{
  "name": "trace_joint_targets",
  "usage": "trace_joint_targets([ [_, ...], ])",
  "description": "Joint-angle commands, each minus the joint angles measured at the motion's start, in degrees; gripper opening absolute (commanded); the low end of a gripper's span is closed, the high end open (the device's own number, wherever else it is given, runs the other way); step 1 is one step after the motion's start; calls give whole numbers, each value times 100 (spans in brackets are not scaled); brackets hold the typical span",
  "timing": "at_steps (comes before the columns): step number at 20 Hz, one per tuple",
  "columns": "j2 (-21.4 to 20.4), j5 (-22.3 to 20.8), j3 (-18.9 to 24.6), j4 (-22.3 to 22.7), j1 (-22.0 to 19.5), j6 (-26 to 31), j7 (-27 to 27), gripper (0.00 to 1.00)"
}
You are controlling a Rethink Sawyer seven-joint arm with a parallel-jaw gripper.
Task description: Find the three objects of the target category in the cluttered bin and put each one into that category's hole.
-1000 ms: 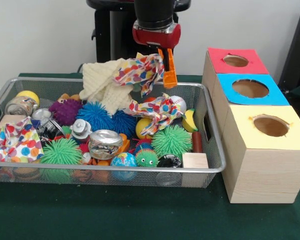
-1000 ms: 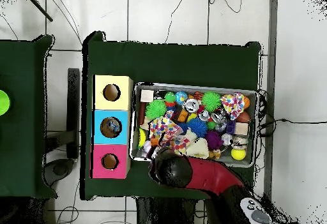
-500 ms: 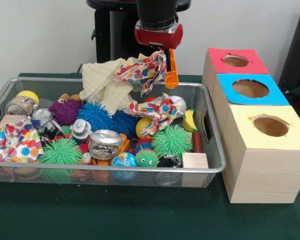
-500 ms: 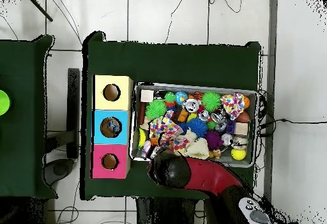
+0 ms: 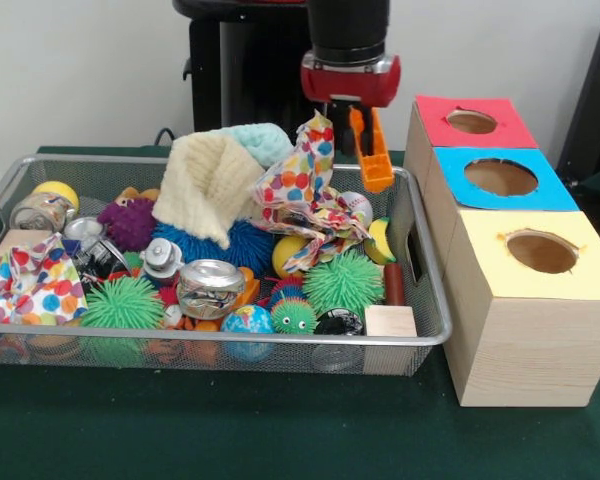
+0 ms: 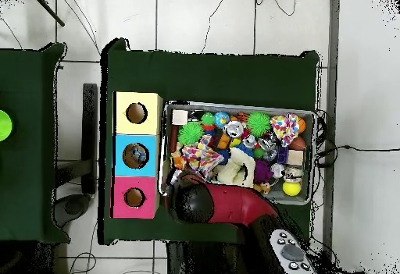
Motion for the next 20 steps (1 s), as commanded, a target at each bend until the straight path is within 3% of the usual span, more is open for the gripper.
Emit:
trace_joint_targets([
  [1,158,125,-113,-775,159,-209,668,0],
  [6,217,32,-37,-829,105,-247,529,0],
  [7,227,-21,-71,-863,114,-214,484,100],
  [10,246,-70,33,-835,12,-280,404,100],
  [20,187,-226,-489,-1042,455,-76,481,100],
])
